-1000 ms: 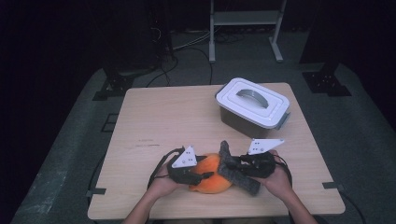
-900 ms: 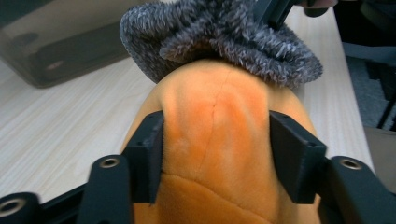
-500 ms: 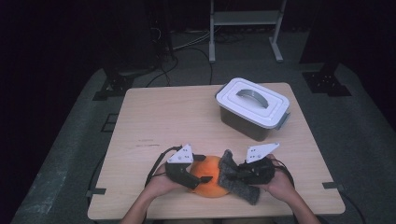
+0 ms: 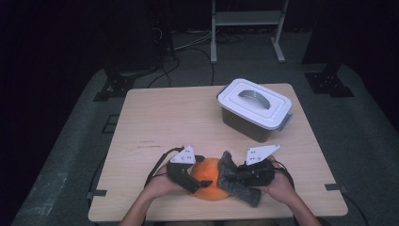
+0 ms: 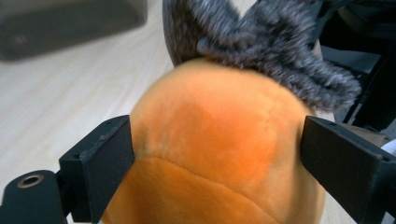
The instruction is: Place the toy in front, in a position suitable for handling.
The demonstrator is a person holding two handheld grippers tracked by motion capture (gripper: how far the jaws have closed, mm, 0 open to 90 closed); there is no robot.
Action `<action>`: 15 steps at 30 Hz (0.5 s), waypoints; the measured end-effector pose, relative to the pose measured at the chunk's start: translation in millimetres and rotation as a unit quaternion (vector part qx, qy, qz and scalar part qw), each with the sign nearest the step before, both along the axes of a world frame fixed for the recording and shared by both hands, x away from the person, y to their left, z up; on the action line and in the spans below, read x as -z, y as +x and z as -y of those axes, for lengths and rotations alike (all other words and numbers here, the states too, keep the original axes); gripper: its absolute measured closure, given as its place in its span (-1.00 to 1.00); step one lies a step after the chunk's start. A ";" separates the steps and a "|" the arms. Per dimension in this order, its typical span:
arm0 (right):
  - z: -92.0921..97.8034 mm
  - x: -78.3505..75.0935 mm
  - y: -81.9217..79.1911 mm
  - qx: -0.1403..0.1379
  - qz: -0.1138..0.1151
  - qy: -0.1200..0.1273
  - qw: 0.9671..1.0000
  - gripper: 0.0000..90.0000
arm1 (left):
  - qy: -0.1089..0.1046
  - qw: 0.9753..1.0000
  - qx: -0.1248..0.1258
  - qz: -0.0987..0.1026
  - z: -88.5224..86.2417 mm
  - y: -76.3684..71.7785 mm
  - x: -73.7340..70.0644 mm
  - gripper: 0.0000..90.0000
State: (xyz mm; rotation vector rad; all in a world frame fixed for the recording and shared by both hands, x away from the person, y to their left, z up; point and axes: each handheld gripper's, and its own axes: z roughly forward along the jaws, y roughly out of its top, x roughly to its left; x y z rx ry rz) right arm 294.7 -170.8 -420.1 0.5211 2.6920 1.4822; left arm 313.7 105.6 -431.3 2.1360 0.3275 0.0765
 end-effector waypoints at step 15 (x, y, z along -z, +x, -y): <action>20.6 -6.6 12.5 0.037 -0.009 0.015 0.999 0.60 | -0.012 0.998 -0.022 0.053 -1.5 -9.0 -7.4 -0.01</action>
